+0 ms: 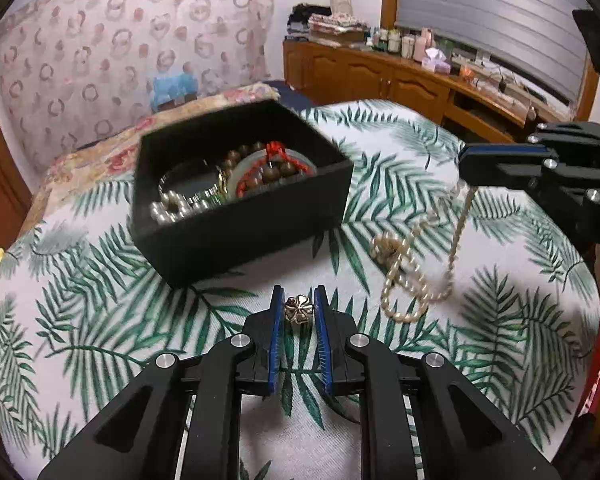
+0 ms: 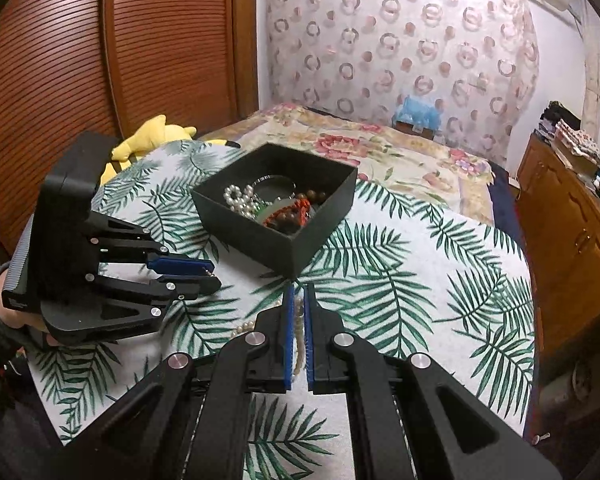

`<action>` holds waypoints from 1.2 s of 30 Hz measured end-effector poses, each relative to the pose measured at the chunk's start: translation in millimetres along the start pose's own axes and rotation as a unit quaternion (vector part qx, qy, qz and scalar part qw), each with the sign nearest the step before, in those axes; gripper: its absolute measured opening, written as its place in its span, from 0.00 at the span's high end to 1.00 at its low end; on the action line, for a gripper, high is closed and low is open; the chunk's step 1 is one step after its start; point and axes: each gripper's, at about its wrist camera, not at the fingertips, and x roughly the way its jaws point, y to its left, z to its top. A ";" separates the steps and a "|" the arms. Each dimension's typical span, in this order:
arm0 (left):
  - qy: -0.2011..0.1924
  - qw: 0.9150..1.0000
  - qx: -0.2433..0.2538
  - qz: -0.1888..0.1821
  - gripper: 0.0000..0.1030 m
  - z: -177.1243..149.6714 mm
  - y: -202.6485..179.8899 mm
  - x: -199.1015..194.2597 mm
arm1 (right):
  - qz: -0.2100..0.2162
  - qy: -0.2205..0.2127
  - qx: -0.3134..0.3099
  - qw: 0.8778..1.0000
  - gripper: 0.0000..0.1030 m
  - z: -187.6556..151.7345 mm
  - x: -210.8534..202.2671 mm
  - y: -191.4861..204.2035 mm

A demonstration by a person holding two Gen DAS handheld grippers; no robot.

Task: Organize jewelry
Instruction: 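Lift the flower piece and pearl strand over the black box, lower them in, open both tools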

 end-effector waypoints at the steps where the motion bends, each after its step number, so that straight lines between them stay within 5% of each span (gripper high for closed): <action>1: -0.006 1.000 -0.002 -0.001 0.86 1.5 0.3 -4.7 | 0.000 -0.003 -0.002 1.000 0.95 2.3 -2.0 1.4; 14: -0.064 0.998 -0.013 0.009 0.86 25.0 8.2 -54.1 | -0.006 -0.051 -0.016 0.999 0.95 37.7 -33.5 10.9; 36: -0.094 0.995 -0.025 0.037 0.86 45.1 26.9 -84.5 | -0.024 -0.102 -0.026 0.994 0.95 104.1 -68.4 2.4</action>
